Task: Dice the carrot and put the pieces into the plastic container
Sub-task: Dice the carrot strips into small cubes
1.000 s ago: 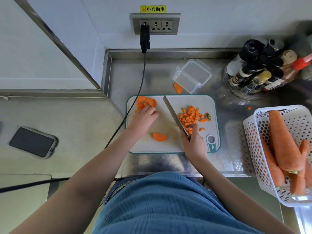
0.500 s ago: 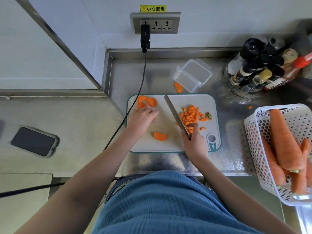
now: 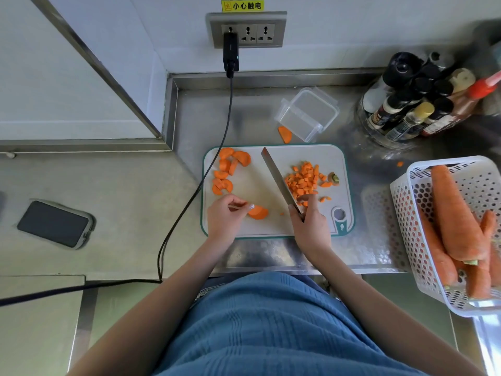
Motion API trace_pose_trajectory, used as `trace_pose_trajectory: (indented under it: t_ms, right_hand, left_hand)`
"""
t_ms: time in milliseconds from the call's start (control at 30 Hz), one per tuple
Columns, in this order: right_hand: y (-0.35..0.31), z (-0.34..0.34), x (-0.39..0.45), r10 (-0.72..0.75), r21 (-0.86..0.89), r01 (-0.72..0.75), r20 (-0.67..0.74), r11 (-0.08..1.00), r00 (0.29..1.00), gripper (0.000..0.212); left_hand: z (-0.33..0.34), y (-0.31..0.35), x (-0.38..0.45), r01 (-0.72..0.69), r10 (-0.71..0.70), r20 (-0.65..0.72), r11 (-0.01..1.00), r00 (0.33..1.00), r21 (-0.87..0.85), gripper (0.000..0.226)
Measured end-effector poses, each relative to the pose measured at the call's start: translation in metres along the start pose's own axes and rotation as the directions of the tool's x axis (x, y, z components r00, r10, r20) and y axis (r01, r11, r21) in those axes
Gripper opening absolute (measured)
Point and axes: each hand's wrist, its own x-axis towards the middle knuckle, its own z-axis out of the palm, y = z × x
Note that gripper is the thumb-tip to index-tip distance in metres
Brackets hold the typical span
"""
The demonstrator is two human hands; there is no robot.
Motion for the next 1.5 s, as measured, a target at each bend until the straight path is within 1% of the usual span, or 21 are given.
trace_pose_trajectory:
  t_ms: [67,200,300,467,533,567,633,667,767,867,967,1067,1200,1267,1333,1433,1500]
  right_hand:
    - [0.001,0.0,-0.001,-0.001,0.002,0.001,0.0,1.0,1.0,0.029]
    - [0.003,0.001,-0.001,0.005,0.01,-0.005,-0.003,1.0,1.0,0.027]
    - [0.003,0.001,-0.003,0.004,0.012,-0.004,-0.001,1.0,1.0,0.026]
    - [-0.001,0.002,-0.002,-0.02,0.007,0.019,0.018,1.0,1.0,0.024]
    - [-0.002,0.002,-0.003,-0.037,0.007,0.037,0.035,0.999,0.999,0.022]
    - [-0.002,0.002,-0.004,-0.047,0.013,0.047,0.041,0.999,0.998,0.022]
    - [-0.003,0.002,-0.005,-0.065,0.027,0.063,0.052,0.998,0.997,0.025]
    - [-0.003,0.003,-0.006,-0.068,0.031,0.067,0.058,0.997,0.996,0.027]
    - [-0.003,0.003,-0.006,-0.068,0.035,0.065,0.063,0.997,0.996,0.028]
    - [-0.001,0.003,-0.006,-0.053,0.044,0.05,0.061,0.998,0.997,0.027]
    - [0.001,0.002,-0.006,-0.046,0.045,0.044,0.051,0.998,0.998,0.027]
    - [0.001,0.002,-0.005,-0.035,0.047,0.033,0.051,0.998,0.998,0.03]
    - [0.0,0.002,-0.005,-0.041,0.046,0.038,0.045,0.998,0.998,0.029]
    - [0.0,0.002,-0.004,-0.041,0.052,0.038,0.046,0.998,0.998,0.029]
    - [-0.002,0.002,-0.005,-0.034,0.057,0.031,0.048,0.998,0.998,0.03]
    - [-0.003,0.001,-0.006,-0.023,0.052,0.02,0.041,0.998,0.999,0.031]
    - [-0.002,0.0,-0.007,-0.021,0.049,0.019,0.039,0.999,0.999,0.03]
  left_hand:
    - [0.001,0.001,0.0,-0.025,0.025,-0.023,1.0,0.999,0.017,0.013]
    - [0.003,0.001,0.001,-0.037,0.038,-0.007,0.998,0.999,0.042,0.018]
    - [0.004,0.0,0.0,-0.049,0.048,0.028,0.998,0.998,0.05,0.021]
    - [0.001,-0.002,-0.003,-0.074,0.076,0.086,0.997,0.993,-0.028,0.026]
    - [-0.002,-0.002,-0.005,-0.087,0.093,0.134,0.995,0.987,-0.049,0.032]
    - [-0.004,-0.004,-0.006,-0.118,0.121,0.178,0.993,0.977,-0.03,0.037]
    - [-0.005,-0.008,-0.005,-0.237,0.208,0.275,0.968,0.939,0.077,0.046]
    - [-0.004,-0.01,-0.004,-0.307,0.255,0.304,0.942,0.918,0.137,0.047]
    - [0.0,-0.007,0.003,-0.462,0.36,0.359,0.848,0.861,0.259,0.038]
    - [0.0,-0.001,0.01,-0.542,0.397,0.431,0.786,0.81,0.296,0.035]
    - [-0.003,0.001,0.017,-0.645,0.441,0.521,0.695,0.731,0.317,0.036]
    - [-0.005,0.002,0.021,-0.68,0.409,0.595,0.647,0.692,0.346,0.038]
    - [-0.005,0.002,0.025,-0.682,0.401,0.603,0.64,0.689,0.354,0.035]
    - [-0.005,0.004,0.028,-0.698,0.382,0.638,0.618,0.669,0.363,0.037]
    - [-0.005,0.006,0.031,-0.754,0.394,0.691,0.561,0.606,0.342,0.036]
    - [-0.006,0.009,0.036,-0.867,0.48,0.751,0.432,0.453,0.248,0.028]
    - [-0.006,0.014,0.041,-0.912,0.505,0.778,0.354,0.373,0.208,0.027]
